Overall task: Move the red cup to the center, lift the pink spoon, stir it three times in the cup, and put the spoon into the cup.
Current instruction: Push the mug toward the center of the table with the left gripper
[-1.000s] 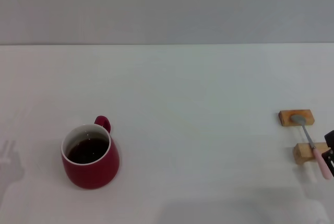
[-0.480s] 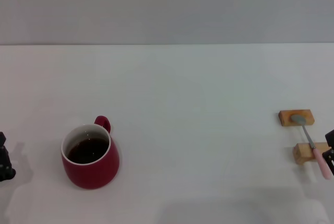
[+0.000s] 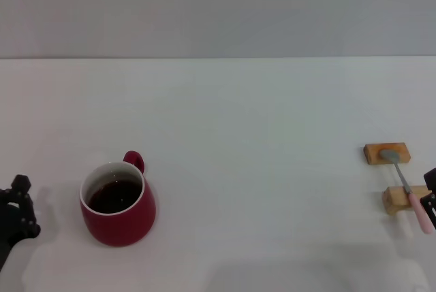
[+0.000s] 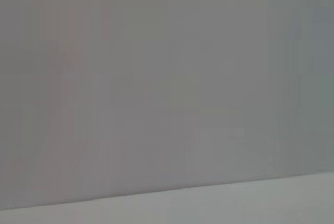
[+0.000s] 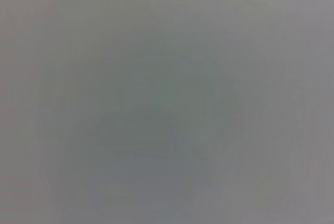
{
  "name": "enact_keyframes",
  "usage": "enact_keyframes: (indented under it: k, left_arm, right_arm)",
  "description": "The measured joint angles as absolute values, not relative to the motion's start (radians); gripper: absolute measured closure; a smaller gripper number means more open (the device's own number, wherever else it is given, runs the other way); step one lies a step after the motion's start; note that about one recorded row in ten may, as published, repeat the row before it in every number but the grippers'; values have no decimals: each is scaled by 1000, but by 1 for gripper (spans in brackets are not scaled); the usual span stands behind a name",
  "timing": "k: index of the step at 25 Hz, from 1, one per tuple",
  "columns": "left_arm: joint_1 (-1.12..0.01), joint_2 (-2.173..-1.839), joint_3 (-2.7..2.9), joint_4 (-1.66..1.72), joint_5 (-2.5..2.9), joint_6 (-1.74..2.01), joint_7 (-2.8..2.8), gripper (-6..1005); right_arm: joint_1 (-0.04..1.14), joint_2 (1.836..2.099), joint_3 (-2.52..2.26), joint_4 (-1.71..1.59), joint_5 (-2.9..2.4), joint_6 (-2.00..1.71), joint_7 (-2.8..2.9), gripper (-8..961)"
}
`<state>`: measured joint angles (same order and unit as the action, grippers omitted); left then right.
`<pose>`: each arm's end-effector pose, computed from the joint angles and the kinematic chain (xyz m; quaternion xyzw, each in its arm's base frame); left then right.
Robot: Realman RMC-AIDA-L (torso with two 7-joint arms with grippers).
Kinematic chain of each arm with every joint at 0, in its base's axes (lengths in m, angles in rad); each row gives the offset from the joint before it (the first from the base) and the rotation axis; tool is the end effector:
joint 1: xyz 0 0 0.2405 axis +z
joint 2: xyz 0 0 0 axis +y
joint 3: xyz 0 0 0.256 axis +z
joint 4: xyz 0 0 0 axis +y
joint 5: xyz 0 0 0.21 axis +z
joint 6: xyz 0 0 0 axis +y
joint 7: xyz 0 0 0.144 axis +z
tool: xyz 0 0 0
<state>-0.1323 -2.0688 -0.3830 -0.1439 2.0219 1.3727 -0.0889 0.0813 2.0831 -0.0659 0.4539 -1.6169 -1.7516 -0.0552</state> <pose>-0.3812 0.2055 -0.0260 -0.7161 -0.2411 -0.2438 0.6080 0.3059 0.1609 -0.0481 -0.6464 0.2220 0.4029 0.6087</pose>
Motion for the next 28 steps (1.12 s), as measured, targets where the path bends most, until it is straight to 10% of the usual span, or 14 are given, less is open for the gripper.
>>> enact_keyframes:
  k: [28]
  left_arm:
    - [-148, -2068, -260, -214, 2026, 1384, -88, 1001]
  right_arm:
    - [80, 2084, -80, 454, -1617, -1751, -55, 131]
